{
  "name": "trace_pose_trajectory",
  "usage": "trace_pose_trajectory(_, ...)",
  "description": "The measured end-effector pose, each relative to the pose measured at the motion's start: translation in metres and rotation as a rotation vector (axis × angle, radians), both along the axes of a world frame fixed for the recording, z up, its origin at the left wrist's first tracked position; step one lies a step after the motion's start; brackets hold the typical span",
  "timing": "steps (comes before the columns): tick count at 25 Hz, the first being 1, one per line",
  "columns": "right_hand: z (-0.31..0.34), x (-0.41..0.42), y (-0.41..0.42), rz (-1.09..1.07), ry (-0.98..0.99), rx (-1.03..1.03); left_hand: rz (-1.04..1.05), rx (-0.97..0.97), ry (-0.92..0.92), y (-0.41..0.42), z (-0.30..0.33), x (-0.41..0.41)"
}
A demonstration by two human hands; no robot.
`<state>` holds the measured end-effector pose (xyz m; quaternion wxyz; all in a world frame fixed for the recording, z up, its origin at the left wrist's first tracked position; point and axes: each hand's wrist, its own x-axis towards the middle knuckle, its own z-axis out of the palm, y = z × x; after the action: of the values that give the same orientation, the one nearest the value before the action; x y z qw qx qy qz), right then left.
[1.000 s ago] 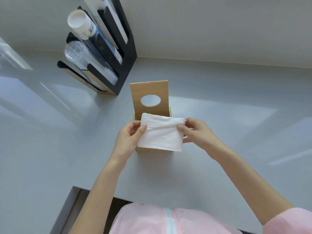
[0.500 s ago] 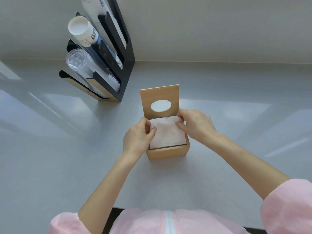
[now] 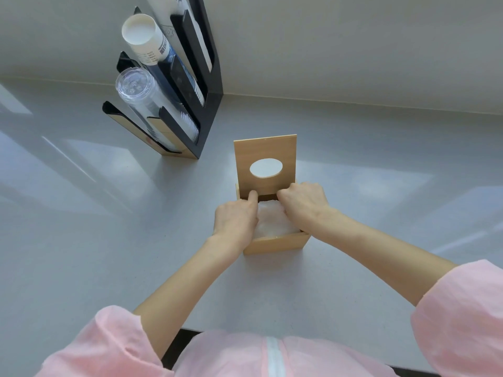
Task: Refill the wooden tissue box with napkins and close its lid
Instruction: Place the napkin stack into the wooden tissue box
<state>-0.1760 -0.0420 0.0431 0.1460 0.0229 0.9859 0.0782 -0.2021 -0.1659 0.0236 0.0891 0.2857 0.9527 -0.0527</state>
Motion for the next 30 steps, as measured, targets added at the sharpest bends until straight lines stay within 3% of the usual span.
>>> trace_pose_trajectory(6,-0.009,-0.001,-0.011,0.053,-0.075,0.077,-0.033,-0.156,-0.011,0.01,-0.001,-0.008)
trace_pose_trajectory(13,-0.017,0.006,-0.004,-0.028,-0.04,-0.009,0.002,0.047,-0.051,0.002,-0.006,-0.013)
trace_pose_trajectory(17,-0.015,0.017,0.008,-0.141,0.115,-0.311,-0.022,0.24,-0.115,-0.007,-0.007,-0.013)
trace_pose_trajectory(21,-0.016,0.041,0.025,-0.381,0.439,-0.717,0.087,0.558,-0.183,-0.028,-0.005,-0.008)
trace_pose_trajectory(25,-0.025,0.054,0.029,-0.642,0.302,-0.865,0.183,0.749,-0.215,-0.031,-0.012,0.005)
trace_pose_trajectory(30,-0.027,0.059,0.024,-0.74,0.322,-1.05,0.372,0.837,-0.363,-0.031,-0.018,0.014)
